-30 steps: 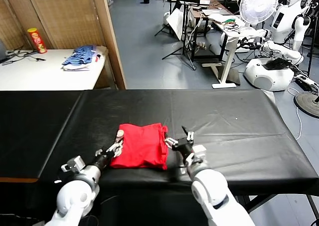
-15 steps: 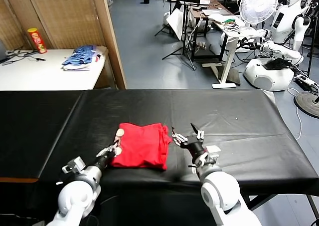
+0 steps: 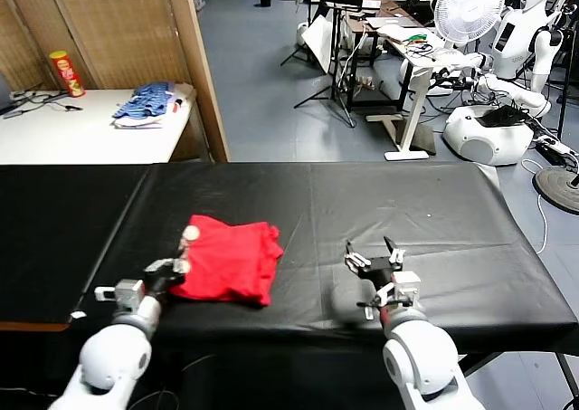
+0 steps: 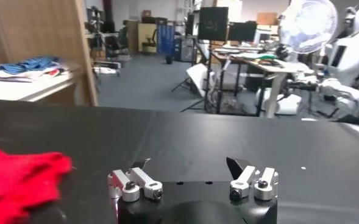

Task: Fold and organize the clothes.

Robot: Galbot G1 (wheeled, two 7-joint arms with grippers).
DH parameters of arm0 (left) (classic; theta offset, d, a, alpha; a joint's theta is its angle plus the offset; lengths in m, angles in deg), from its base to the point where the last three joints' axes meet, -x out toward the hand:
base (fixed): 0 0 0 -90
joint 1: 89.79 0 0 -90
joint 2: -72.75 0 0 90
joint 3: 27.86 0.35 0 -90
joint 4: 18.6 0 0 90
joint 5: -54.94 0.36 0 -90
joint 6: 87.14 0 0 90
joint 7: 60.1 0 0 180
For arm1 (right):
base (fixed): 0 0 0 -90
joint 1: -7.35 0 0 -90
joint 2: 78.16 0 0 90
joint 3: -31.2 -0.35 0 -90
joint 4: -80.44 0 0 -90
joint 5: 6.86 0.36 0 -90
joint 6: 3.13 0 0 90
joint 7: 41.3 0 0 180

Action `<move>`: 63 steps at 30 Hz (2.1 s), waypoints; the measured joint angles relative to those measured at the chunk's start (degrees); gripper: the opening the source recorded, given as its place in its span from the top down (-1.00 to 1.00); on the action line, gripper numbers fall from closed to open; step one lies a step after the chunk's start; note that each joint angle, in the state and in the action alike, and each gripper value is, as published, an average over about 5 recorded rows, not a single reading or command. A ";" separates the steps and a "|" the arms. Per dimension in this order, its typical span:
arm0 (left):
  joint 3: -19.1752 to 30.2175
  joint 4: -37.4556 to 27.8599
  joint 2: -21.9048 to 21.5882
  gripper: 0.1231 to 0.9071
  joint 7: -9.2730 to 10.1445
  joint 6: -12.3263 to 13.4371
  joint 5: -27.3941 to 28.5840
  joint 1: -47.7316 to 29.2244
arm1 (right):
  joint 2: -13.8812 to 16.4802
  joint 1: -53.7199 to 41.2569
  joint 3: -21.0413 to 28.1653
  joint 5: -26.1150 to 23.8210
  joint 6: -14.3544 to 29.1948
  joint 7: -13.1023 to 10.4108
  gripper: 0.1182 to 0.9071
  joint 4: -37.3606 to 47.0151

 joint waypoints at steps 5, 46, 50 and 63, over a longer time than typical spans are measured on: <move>-3.96 -0.85 -7.32 0.98 -0.57 0.92 8.31 1.12 | -0.55 0.10 -0.51 0.00 -0.12 0.17 -0.72 0.06; 15.63 12.89 0.07 -0.70 -1.49 8.22 -3.58 1.56 | 1.61 -7.55 9.63 24.81 -4.77 5.01 -0.72 6.90; 12.90 15.02 -0.01 -0.72 -0.55 8.49 -3.62 2.69 | -0.59 -13.39 14.61 30.22 -4.99 4.48 -0.72 12.62; 4.32 18.24 2.53 -0.72 -0.31 10.72 -2.18 10.48 | -7.06 -23.92 21.72 34.08 -2.30 4.83 -0.40 28.50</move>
